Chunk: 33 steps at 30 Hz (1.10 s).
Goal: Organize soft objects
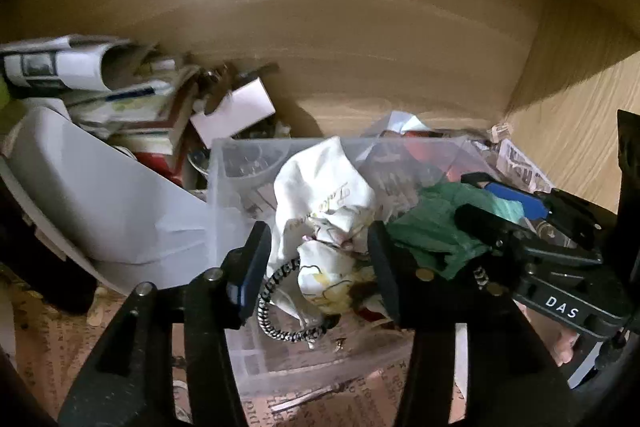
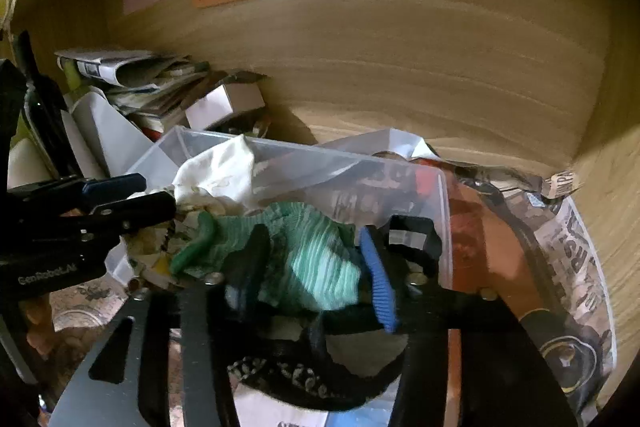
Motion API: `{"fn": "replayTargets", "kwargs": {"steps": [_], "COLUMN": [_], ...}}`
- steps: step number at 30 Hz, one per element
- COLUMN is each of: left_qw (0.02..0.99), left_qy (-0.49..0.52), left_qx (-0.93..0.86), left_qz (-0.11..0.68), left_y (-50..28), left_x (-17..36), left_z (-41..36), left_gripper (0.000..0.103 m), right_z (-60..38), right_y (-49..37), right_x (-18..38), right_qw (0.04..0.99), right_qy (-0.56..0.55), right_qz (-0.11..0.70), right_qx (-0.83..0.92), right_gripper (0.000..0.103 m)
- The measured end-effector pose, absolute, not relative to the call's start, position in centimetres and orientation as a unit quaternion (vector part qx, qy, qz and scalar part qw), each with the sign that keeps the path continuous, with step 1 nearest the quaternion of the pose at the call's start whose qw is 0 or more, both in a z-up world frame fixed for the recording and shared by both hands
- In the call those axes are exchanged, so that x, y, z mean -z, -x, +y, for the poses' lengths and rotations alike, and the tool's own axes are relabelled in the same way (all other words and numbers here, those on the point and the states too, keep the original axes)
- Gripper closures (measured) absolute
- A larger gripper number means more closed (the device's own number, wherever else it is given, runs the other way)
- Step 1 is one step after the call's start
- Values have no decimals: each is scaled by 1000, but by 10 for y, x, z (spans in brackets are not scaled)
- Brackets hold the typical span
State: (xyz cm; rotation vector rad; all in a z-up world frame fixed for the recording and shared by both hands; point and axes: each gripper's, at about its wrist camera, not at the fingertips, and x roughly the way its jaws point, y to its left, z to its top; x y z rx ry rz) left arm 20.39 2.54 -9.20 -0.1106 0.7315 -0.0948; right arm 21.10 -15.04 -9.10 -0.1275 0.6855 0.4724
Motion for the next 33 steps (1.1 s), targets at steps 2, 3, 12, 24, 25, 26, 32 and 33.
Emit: {"fn": "replayTargets", "kwargs": {"steps": [2, 3, 12, 24, 25, 26, 32, 33], "left_qw": [934, 937, 962, 984, 985, 986, 990, 990], "left_qy": [54, 53, 39, 31, 30, 30, 32, 32], "left_qx": [47, 48, 54, 42, 39, 37, 29, 28], "left_qz": [350, 343, 266, 168, 163, 158, 136, 133], "left_y": [-200, -195, -149, -83, -80, -76, -61, -57], "left_x": [86, 82, 35, -7, -9, -11, -18, -20], "left_z": [25, 25, 16, 7, 7, 7, 5, 5], "left_gripper": [52, 51, 50, 25, 23, 22, 5, 3], "right_z": [-153, -154, -170, -195, -196, -198, -199, -199], "right_y": [-206, -203, -165, -103, -100, -97, -85, -82], "right_x": [84, 81, 38, -10, -11, -13, -17, -18], "right_qw": [916, 917, 933, 951, 951, 952, 951, 952], "right_qy": [60, 60, 38, 6, 4, 3, 2, 3], "right_qz": [323, 318, 254, 156, 152, 147, 140, 138], "right_qx": [-231, -234, -254, -268, -269, -269, -274, -275], "right_gripper": [53, 51, 49, 29, 24, 22, 12, 9]}}
